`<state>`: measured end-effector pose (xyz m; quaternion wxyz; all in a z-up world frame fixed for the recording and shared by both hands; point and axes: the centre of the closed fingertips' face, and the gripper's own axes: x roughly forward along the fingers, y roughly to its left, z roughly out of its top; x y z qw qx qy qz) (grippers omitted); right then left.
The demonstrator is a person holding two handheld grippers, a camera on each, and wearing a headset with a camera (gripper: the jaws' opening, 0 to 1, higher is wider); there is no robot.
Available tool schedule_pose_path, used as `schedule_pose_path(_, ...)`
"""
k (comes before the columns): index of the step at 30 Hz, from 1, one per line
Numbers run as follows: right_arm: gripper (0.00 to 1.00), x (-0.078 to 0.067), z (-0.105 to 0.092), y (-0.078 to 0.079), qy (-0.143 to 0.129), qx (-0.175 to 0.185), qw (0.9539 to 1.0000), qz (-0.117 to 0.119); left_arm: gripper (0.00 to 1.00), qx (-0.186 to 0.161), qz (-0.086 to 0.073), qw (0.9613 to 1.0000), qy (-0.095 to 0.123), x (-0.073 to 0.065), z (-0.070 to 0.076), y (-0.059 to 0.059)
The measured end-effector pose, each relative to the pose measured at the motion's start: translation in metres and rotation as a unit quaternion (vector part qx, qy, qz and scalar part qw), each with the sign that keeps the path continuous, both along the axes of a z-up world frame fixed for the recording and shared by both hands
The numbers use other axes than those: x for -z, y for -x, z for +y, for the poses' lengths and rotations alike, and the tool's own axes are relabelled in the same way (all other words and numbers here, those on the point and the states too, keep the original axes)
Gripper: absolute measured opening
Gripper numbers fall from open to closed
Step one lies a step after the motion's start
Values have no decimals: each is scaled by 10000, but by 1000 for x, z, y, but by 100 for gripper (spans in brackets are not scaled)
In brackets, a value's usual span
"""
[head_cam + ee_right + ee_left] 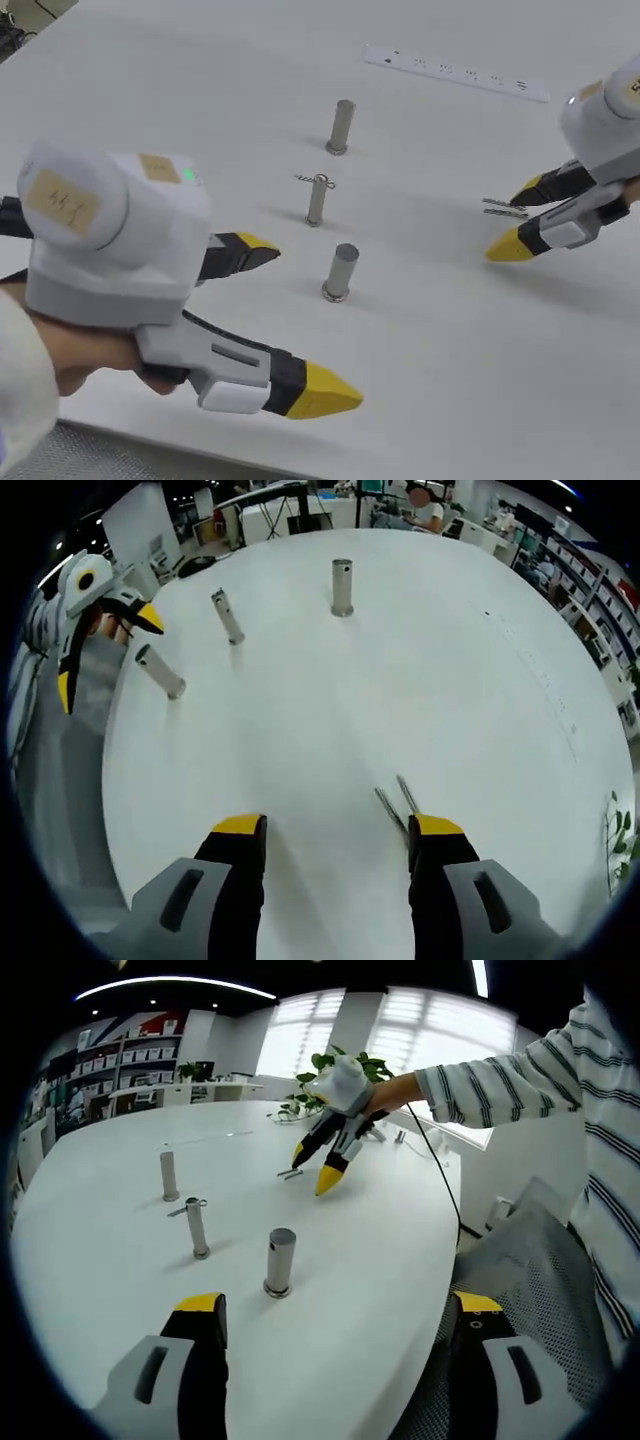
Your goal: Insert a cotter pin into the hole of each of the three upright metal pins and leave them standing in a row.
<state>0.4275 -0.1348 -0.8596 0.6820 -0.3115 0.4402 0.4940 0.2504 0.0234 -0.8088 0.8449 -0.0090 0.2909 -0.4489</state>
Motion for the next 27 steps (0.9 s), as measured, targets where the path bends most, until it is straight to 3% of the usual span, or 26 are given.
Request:
schedule_pose_path(6,55,2,-3,-3,-74,282,9994,168,91,-106,52,9999,31,1,1,-1)
schedule_pose_path(12,53,3,-6,-4,-32,332,9993,186,90,-123,78,9999,28,2,2,-1)
schedule_pose_path(16,47,2,-4,-7,-116,482,9986,168,90,-154,142,9998,21,3,2,0)
schedule_pose_path(19,44,1,-6,-11,-1,412,9991,27,90,-170,153,9997,18,4,3,0)
schedule_pose_path(25,31,5,-9,-5,146,419,9989,172,88,-188,141,9997,21,3,2,-1)
schedule_pose_path(27,30,5,-9,-6,141,412,9990,123,86,-199,104,9997,25,2,2,-2)
